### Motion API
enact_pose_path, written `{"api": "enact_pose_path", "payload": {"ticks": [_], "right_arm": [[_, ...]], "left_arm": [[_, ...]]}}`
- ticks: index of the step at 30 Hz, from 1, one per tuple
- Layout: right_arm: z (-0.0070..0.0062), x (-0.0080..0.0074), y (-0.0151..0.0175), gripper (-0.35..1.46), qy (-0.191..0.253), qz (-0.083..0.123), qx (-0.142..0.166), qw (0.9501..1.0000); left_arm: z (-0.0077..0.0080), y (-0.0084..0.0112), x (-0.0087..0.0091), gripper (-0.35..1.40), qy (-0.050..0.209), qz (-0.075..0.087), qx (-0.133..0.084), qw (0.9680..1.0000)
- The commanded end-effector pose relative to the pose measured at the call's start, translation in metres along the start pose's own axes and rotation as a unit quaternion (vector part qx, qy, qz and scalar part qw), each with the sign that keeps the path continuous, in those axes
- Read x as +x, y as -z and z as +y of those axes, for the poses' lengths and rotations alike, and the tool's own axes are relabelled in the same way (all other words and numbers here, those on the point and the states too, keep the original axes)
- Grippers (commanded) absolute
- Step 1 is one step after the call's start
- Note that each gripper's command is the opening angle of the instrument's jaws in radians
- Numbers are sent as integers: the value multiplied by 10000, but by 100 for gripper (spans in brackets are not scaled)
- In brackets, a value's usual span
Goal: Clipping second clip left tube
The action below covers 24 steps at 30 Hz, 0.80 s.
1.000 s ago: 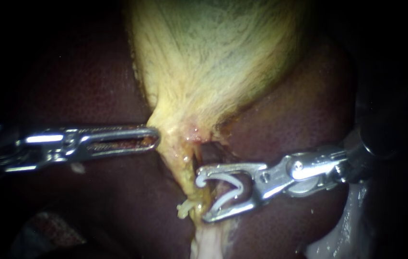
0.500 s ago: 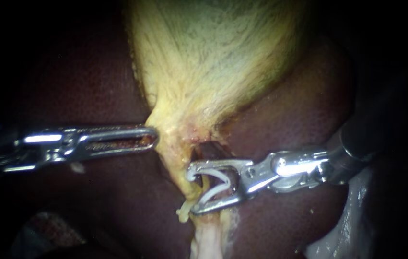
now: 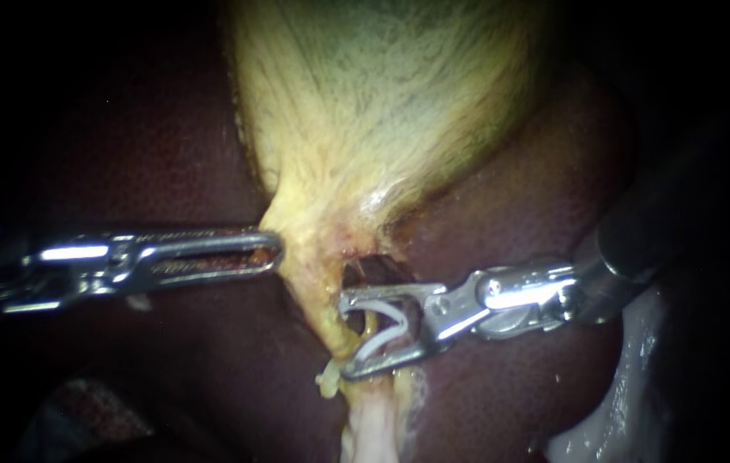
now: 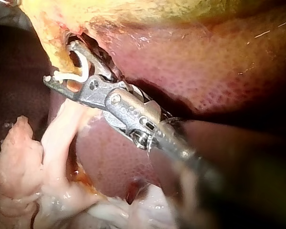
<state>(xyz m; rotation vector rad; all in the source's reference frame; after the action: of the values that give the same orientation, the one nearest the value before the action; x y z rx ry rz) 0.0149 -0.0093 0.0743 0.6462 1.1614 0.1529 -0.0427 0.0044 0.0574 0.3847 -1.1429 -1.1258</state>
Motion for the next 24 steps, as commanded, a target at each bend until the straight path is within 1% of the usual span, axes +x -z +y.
{"api": "enact_pose_path", "payload": {"ticks": [1,6,9,15,21,24], "right_arm": [[-1,-1,-4,60,8,-1,-2,10000],[-4,-2,-17,60,34,-19,97,9999],[-8,-5,-25,58,61,-54,261,9996],[-10,-6,-32,56,120,-76,422,9990],[-10,-7,-33,53,127,-108,431,9989],[-9,-8,-35,52,128,-169,424,9989]], "left_arm": [[0,-1,0,-35,-1,-1,-3,10000],[1,-3,0,-35,-1,-3,-5,10000],[1,-7,0,-35,1,-6,-11,10000],[1,-9,0,-35,2,-9,-17,10000],[2,-11,0,-35,2,-10,-20,10000],[2,-11,0,-35,1,-11,-21,10000]]}}
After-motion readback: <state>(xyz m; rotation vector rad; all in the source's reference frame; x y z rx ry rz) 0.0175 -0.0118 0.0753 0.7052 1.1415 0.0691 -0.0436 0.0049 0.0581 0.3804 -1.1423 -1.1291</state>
